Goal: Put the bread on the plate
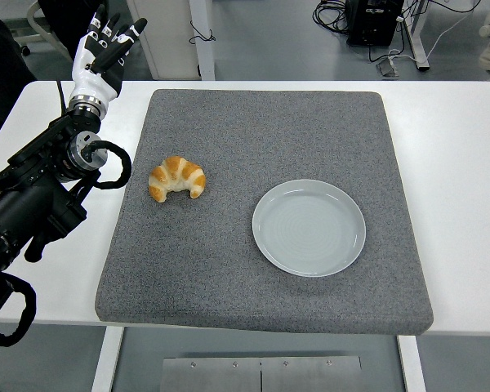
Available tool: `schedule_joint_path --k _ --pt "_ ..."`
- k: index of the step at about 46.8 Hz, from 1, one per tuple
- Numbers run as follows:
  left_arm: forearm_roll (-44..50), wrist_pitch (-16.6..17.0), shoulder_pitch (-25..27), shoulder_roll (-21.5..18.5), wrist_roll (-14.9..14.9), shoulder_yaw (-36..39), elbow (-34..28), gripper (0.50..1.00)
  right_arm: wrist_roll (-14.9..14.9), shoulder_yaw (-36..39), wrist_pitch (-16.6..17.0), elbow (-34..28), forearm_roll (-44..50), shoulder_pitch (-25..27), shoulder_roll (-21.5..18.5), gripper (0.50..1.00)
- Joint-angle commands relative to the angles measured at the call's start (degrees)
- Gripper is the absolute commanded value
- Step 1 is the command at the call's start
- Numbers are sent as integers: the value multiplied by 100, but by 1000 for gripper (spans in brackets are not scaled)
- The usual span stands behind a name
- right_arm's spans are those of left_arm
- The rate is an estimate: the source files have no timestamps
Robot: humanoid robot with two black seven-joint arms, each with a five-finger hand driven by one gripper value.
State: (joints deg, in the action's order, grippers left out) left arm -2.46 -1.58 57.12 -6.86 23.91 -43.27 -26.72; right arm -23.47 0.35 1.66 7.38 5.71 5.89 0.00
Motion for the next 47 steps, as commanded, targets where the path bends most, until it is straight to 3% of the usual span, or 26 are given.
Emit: schedule_joint_path --k 1,29,47 --pt "0 0 -8 0 9 -15 0 975 0 0 1 0 0 0 0 1000" --pt "44 -9 98 -18 9 -278 -9 975 0 0 1 0 0 0 0 1000" --pt "35 -343 98 -35 -35 -287 18 975 0 0 1 0 0 0 0 1000"
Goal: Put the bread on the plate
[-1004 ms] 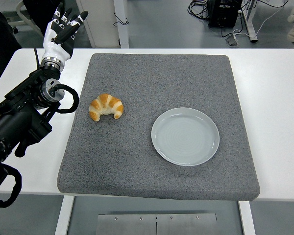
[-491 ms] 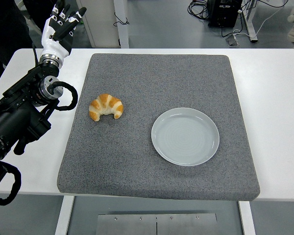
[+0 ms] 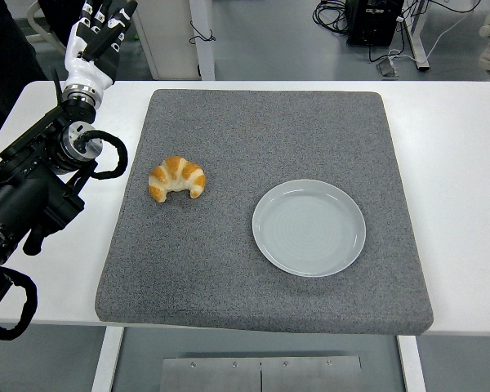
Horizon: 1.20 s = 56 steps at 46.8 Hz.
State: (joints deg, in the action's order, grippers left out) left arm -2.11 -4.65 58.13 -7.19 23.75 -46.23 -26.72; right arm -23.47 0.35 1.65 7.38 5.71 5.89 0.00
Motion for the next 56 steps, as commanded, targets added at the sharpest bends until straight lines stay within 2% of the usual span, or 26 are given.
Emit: schedule_joint_path --k 1,12,21,31,40,56 --pt "0 -36 -4 -2 -20 8 26 975 0 0 -7 0 0 0 0 1000" --pt "-114 -27 -12 -116 -64 78 44 975 0 0 -7 0 0 0 0 1000" --pt "-114 8 119 -380 -257 886 9 972 0 0 2 0 0 0 0 1000" --pt "-325 122 234 -591 -538 1396 -79 972 0 0 2 0 0 0 0 1000" --pt "-466 816 234 -986 -837 1801 -860 972 0 0 2 0 0 0 0 1000" --pt "-641 2011 656 -1874 -820 3225 -2714 972 0 0 -7 0 0 0 0 1000"
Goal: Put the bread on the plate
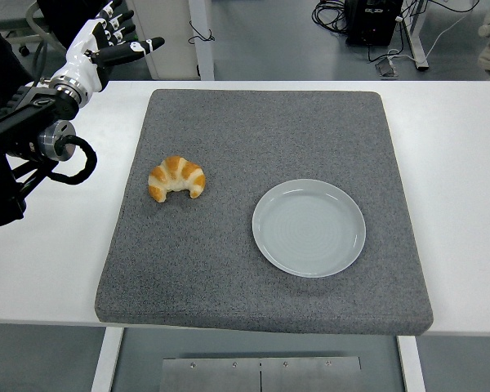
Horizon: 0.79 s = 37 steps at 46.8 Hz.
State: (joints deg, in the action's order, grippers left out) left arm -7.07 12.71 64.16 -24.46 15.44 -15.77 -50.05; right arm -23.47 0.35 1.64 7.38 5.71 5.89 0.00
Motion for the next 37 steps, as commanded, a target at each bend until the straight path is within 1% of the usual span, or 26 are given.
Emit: schedule_joint_path --k 1,4,7,10,17,22,31,37 --pt "-242 380 61 -181 12 215 -504 972 0 0 -5 0 0 0 0 1000" --pt "-593 670 61 -261 -6 311 -856 972 0 0 3 0 0 0 0 1000" --pt "-866 890 61 -383 -85 513 -1164 972 0 0 -5 0 0 0 0 1000" --pt "-989 1005 114 -533 -173 785 -1375 972 0 0 3 0 0 0 0 1000" --pt "-1182 997 430 -814 -173 1497 -1753 972 0 0 3 0 0 0 0 1000" --pt "-1841 996 580 -964 -164 1928 -1947 972 0 0 3 0 0 0 0 1000" --pt "-3089 944 527 -1113 -155 2034 -2088 972 -9 0 3 0 0 0 0 1000" --pt "-3406 900 430 -1131 -146 2052 -2158 972 0 0 3 0 0 0 0 1000"
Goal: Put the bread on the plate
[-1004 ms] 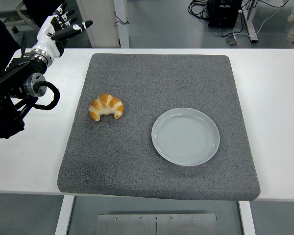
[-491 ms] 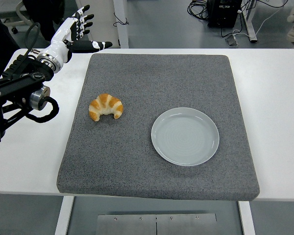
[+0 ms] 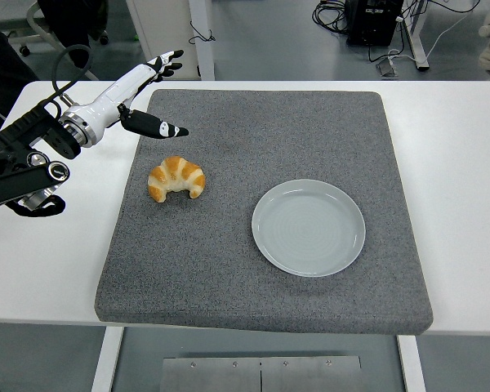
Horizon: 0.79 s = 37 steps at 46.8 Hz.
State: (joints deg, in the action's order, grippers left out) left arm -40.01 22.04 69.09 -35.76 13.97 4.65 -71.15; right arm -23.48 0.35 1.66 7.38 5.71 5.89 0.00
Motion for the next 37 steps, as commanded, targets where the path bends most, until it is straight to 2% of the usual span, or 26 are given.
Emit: schedule_joint_path --k 1,17,29,37 --pt "-138 -51 -71 -1 1 19 -57 972 1 0 1 0 0 0 0 1000" --pt "-508 -148 -71 -37 -8 309 -154 972 1 0 1 0 0 0 0 1000" --pt "-1017 -183 -80 -221 -26 528 -154 972 1 0 -8 0 0 0 0 1000" --pt "-1053 -209 -62 -204 -35 924 -154 972 1 0 1 0 0 0 0 1000"
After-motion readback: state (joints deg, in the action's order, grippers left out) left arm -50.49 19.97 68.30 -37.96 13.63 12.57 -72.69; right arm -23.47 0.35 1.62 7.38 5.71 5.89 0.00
